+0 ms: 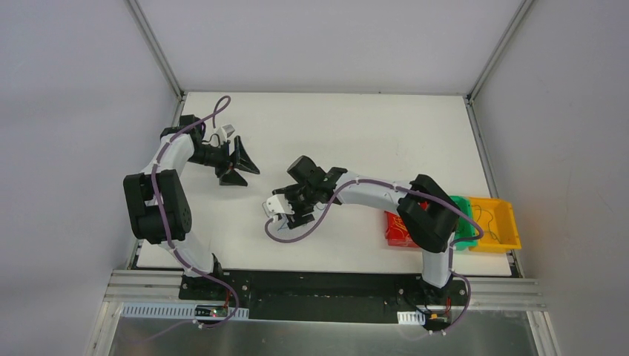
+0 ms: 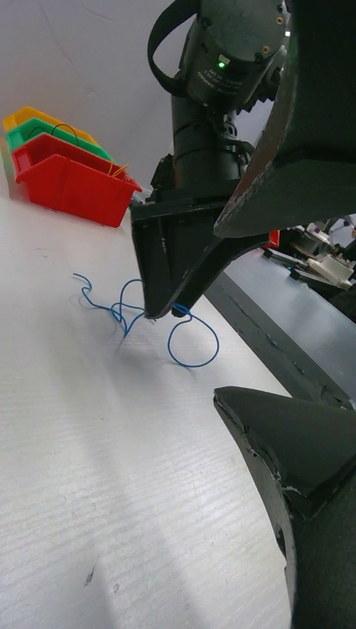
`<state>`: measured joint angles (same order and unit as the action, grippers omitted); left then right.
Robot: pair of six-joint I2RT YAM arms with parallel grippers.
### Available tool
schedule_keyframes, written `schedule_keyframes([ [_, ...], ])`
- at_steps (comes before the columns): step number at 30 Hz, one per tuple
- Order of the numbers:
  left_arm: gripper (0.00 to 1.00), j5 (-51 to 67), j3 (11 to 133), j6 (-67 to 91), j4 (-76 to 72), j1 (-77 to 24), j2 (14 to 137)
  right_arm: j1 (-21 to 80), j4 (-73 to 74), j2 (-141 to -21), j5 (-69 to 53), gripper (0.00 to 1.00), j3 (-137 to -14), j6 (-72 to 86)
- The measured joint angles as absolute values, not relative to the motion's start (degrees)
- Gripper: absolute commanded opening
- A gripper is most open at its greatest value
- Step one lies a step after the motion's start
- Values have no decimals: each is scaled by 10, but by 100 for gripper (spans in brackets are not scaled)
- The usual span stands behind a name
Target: Untangle the cables
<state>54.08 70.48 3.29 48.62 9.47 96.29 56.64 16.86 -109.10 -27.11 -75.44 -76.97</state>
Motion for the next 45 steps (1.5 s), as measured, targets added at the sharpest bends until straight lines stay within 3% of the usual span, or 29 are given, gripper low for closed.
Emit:
schedule_keyframes([
  [2, 75, 541, 705, 35, 485, 95, 967, 572, 179, -1094, -275, 47, -769, -783],
  [13, 75, 538, 705, 37, 483, 95, 971, 578, 326, -1114, -256, 1, -839, -867],
  [27, 75, 535, 705, 38, 483, 99, 969, 575, 365, -1035, -196, 0, -839, -814],
  [32, 85, 535, 705, 36, 483, 99, 956, 542, 390, -970, -189, 0, -870, -717],
  [33, 97, 535, 705, 35, 483, 99, 950, 526, 396, -958, -187, 0, -881, -693],
  [34, 99, 535, 705, 34, 483, 99, 944, 510, 401, -947, -185, 0, -889, -674],
  [45, 99, 535, 710, 20, 486, 99, 903, 125, 462, -721, -169, 0, -861, -435],
])
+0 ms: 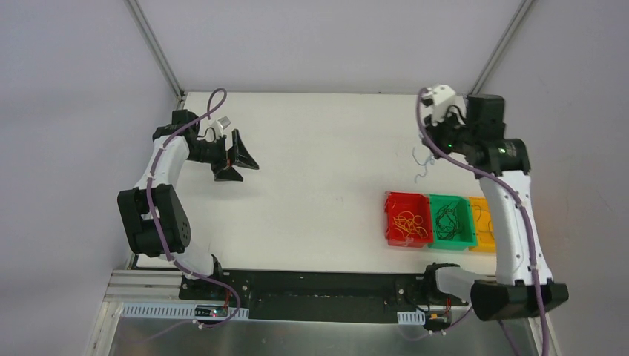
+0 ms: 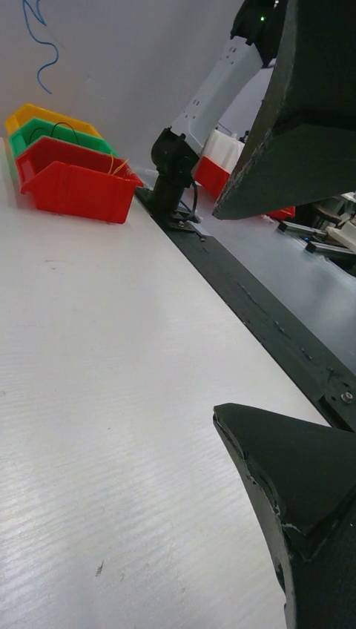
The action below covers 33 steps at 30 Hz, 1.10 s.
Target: Untangle the cables
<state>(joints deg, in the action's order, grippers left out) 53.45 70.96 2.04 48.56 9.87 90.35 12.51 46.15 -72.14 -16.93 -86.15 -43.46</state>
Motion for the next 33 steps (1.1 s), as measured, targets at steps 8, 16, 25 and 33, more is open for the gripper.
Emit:
schedule_keyframes([
  [8, 99, 535, 731, 21, 487, 99, 903, -189, 543, -607, -204, 0, -822, -417],
  [16, 100, 532, 736, 21, 488, 99, 884, -396, 560, -647, -266, 0, -799, -474],
  [25, 100, 517, 736, 21, 488, 99, 872, -488, 471, -665, -284, 0, -691, -524],
  [33, 100, 508, 736, 22, 488, 99, 872, -539, 396, -673, -295, 0, -613, -576],
])
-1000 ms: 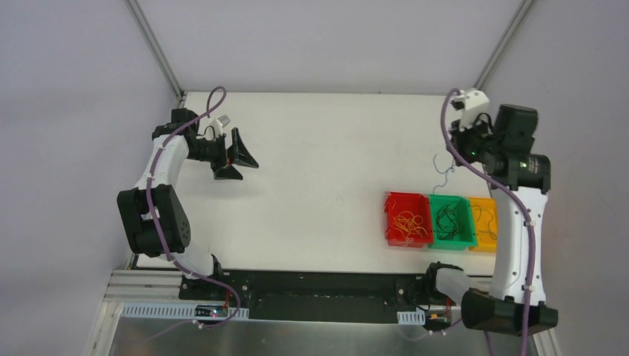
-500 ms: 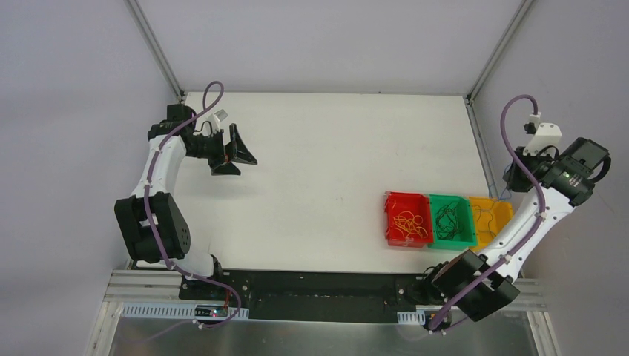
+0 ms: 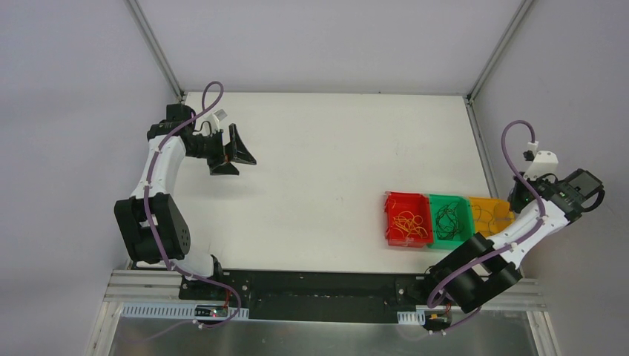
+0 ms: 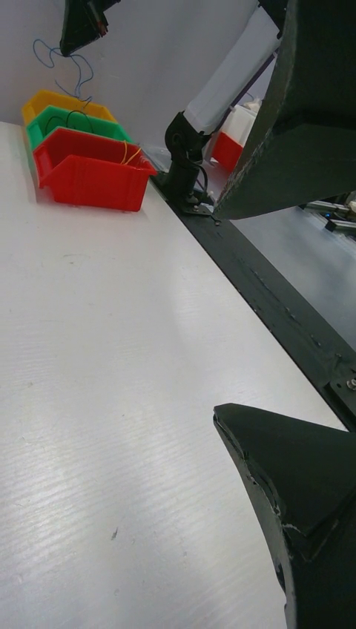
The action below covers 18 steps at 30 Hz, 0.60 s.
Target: Untangle the cables
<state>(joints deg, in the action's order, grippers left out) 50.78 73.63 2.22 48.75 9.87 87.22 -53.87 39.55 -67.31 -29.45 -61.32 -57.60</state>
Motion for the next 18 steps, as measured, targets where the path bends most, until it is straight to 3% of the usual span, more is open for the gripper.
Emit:
schedule_keyframes([
  [18, 100, 504, 738, 22, 488, 99, 872, -540, 463, -673, -321, 0, -514, -724],
])
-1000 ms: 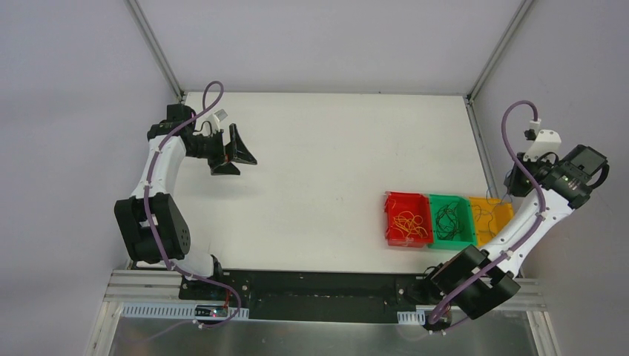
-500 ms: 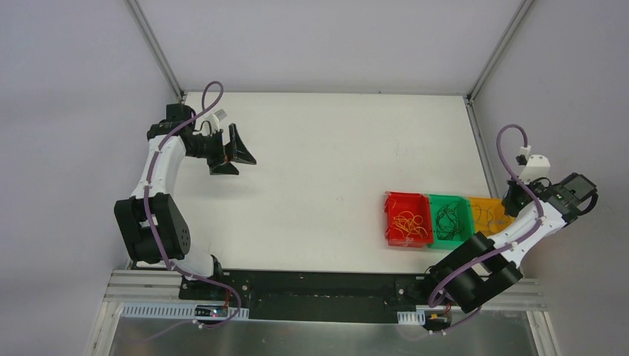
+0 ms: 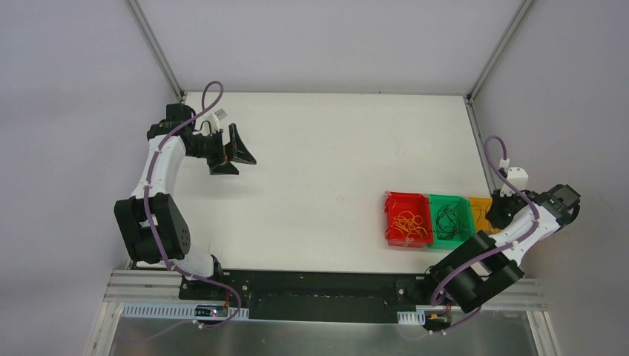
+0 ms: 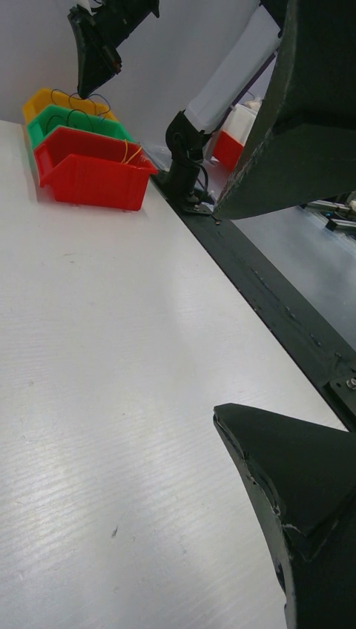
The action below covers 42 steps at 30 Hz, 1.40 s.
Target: Untangle the cables
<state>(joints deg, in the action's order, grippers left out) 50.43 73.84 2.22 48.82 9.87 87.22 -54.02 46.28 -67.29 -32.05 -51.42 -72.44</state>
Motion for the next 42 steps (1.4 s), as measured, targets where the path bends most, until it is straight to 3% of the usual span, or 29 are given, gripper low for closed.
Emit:
schedule_keyframes([
  [15, 100, 505, 751, 25, 490, 99, 885, -519, 442, -736, -360, 0, -724, -667],
  [42, 100, 504, 751, 25, 491, 99, 889, -495, 458, -694, -292, 0, -499, -747],
])
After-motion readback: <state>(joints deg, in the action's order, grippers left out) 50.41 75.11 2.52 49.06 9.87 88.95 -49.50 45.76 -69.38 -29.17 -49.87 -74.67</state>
